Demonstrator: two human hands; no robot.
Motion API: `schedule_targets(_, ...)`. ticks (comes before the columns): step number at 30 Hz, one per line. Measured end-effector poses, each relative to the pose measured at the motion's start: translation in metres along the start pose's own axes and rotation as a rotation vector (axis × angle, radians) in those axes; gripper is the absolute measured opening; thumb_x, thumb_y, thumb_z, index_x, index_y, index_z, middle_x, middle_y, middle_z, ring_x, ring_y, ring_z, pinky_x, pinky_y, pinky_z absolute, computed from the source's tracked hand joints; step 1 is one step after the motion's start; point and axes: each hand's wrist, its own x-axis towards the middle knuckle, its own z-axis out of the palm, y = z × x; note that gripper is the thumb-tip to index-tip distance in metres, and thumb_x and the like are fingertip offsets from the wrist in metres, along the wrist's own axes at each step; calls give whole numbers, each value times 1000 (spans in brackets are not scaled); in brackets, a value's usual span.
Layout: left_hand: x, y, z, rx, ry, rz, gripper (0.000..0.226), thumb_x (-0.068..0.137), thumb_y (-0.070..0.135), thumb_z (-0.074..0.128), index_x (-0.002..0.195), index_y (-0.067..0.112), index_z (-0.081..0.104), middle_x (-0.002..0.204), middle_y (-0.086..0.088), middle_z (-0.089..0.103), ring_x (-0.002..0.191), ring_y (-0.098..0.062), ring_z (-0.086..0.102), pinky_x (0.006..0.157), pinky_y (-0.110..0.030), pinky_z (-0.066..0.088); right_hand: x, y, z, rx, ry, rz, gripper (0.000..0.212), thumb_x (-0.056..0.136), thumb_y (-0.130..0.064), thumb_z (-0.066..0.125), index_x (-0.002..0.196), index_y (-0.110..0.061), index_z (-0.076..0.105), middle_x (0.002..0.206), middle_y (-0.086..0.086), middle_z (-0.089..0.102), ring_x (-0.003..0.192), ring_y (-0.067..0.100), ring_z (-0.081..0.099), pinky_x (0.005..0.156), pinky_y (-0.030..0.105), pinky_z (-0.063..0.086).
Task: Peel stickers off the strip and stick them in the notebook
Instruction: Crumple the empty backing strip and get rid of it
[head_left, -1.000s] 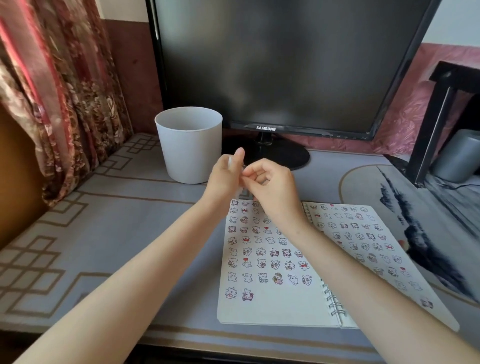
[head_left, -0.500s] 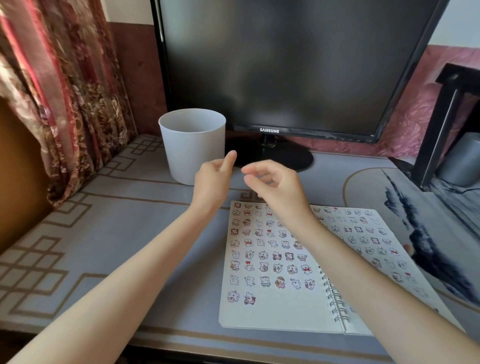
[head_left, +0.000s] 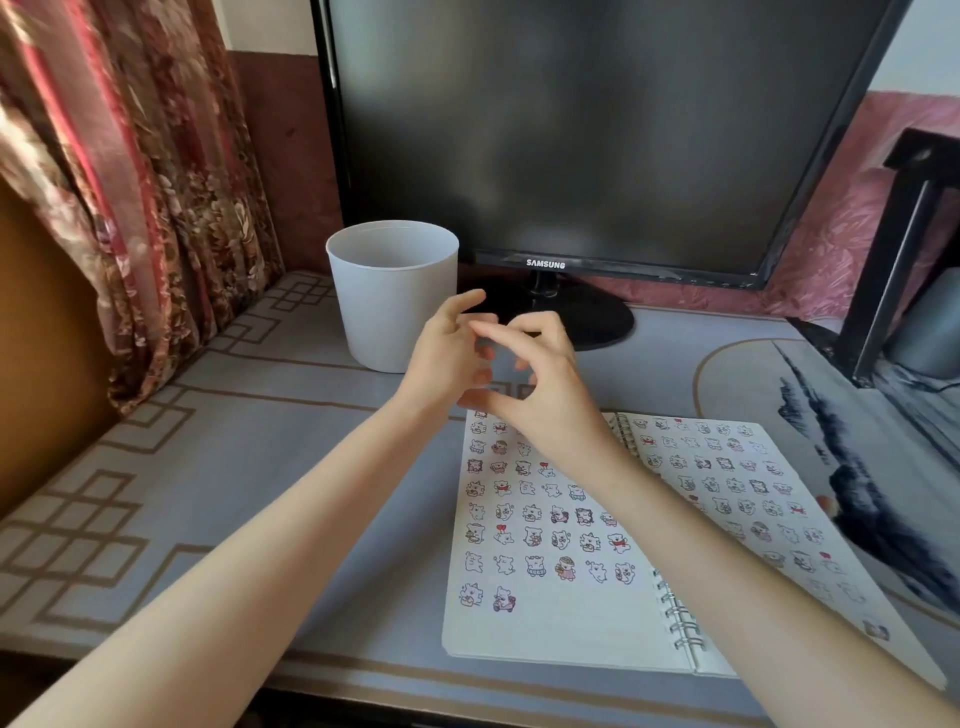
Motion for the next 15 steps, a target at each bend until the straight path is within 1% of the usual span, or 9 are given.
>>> schedule_targets(2, -2, 3, 1, -50, -29, -2, 57, 91, -15, 24, 139, 9, 40, 116, -9, 54, 67, -14, 55, 45, -14, 47, 3, 2, 3, -70, 67, -42, 58, 66, -15, 84, 120, -16, 64, 100, -8, 46, 89, -3, 37, 85, 4, 31)
schedule_targets(3, -3, 4, 1, -72, -40, 9, 58, 91, -17, 23, 141, 8, 38, 124, -10, 52, 77, -19, 60, 50, -13, 51, 3, 2, 4, -89, 91, -51, 56, 65, -16, 85, 118, -16, 66, 99, -9, 47, 90, -2, 37, 86, 5, 31)
schedule_targets(5, -5, 5, 1, -85, -54, 26, 58, 92, -17, 23, 143, 8, 34, 134, -12, 50, 94, -24, 59, 58, -13, 54, 3, 2, 5, -117, 126, -67, 53, 65, -21, 84, 115, -17, 68, 96, -9, 53, 91, 7, 39, 87, 12, 34)
schedule_targets(7, -6, 4, 2, -147, -44, 8, 53, 96, -11, 26, 146, 9, 29, 133, -13, 52, 94, -24, 60, 59, -17, 56, 2, 3, 6, -136, 137, -73, 51, 66, -20, 81, 116, -17, 68, 91, -8, 60, 92, 17, 43, 88, 23, 38)
schedule_targets(8, -6, 2, 3, -175, -35, 2, 48, 100, -3, 29, 146, 10, 27, 131, -11, 54, 90, -22, 63, 60, -20, 57, 2, 3, 7, -134, 142, -58, 50, 67, -18, 81, 115, -17, 68, 89, -8, 63, 92, 18, 44, 87, 24, 39)
schedule_targets(9, -5, 1, 3, -183, -21, -1, 44, 103, 7, 30, 146, 11, 26, 128, -9, 57, 87, -18, 65, 62, -23, 57, 3, 2, 7, -122, 147, -41, 47, 68, -17, 81, 114, -17, 69, 88, -7, 65, 91, 17, 45, 85, 22, 39)
schedule_targets(11, -4, -1, 5, -171, -11, 13, 39, 105, 18, 29, 142, 9, 33, 123, -9, 61, 87, -15, 66, 61, -23, 56, 3, 1, 8, -86, 154, -34, 38, 69, -16, 80, 107, -15, 72, 85, -6, 65, 84, 12, 48, 80, 11, 36)
schedule_targets(13, -4, -1, 6, -166, -19, 10, 35, 104, 21, 31, 134, 7, 42, 120, -11, 63, 87, -18, 65, 60, -23, 57, 4, 2, 8, -59, 163, -47, 27, 71, -11, 79, 98, -14, 74, 76, -14, 59, 76, 0, 47, 73, 4, 34)
schedule_targets(15, -4, -2, 9, -145, -24, -2, 33, 104, 22, 32, 128, 7, 49, 117, -12, 65, 82, -20, 65, 67, -28, 56, 5, 3, 8, -61, 184, -59, 17, 74, -7, 75, 91, -13, 75, 70, -23, 50, 72, -6, 45, 67, 2, 33)
